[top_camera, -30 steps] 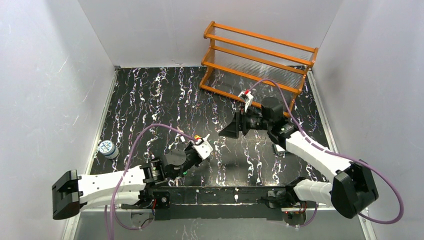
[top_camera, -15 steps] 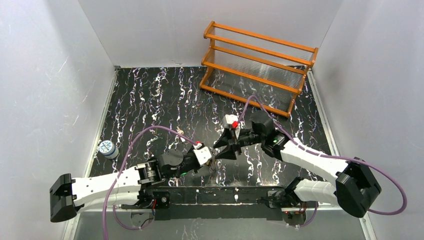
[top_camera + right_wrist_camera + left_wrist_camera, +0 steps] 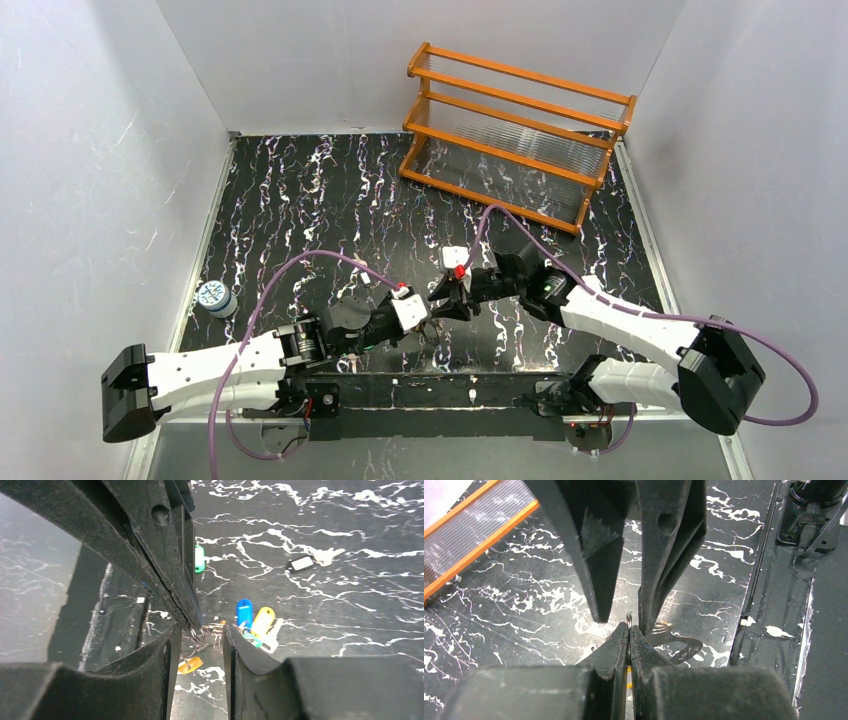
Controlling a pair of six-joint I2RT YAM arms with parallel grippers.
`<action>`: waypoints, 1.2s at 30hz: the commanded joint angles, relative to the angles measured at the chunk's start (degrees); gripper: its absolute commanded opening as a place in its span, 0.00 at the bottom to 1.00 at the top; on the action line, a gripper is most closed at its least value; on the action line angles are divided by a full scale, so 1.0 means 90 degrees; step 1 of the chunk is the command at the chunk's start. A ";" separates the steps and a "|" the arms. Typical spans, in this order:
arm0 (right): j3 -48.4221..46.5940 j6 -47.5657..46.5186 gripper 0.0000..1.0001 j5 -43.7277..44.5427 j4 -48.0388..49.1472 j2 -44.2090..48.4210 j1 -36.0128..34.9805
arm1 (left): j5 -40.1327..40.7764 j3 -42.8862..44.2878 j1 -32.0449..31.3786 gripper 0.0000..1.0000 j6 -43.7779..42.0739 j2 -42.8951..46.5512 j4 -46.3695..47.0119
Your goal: Put the keys on the keyring
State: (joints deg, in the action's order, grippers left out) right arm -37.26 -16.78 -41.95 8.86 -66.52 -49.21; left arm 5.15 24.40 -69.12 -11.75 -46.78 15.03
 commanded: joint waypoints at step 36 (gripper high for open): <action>0.0004 -0.0344 0.01 0.0408 -0.0210 0.0402 -0.0030 | 0.0153 0.0216 0.0017 0.12 -0.0179 0.0098 0.0347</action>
State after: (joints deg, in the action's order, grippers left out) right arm -36.64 -20.10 -39.79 5.96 -63.88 -49.25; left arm 5.67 24.93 -68.75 -12.60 -47.55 15.35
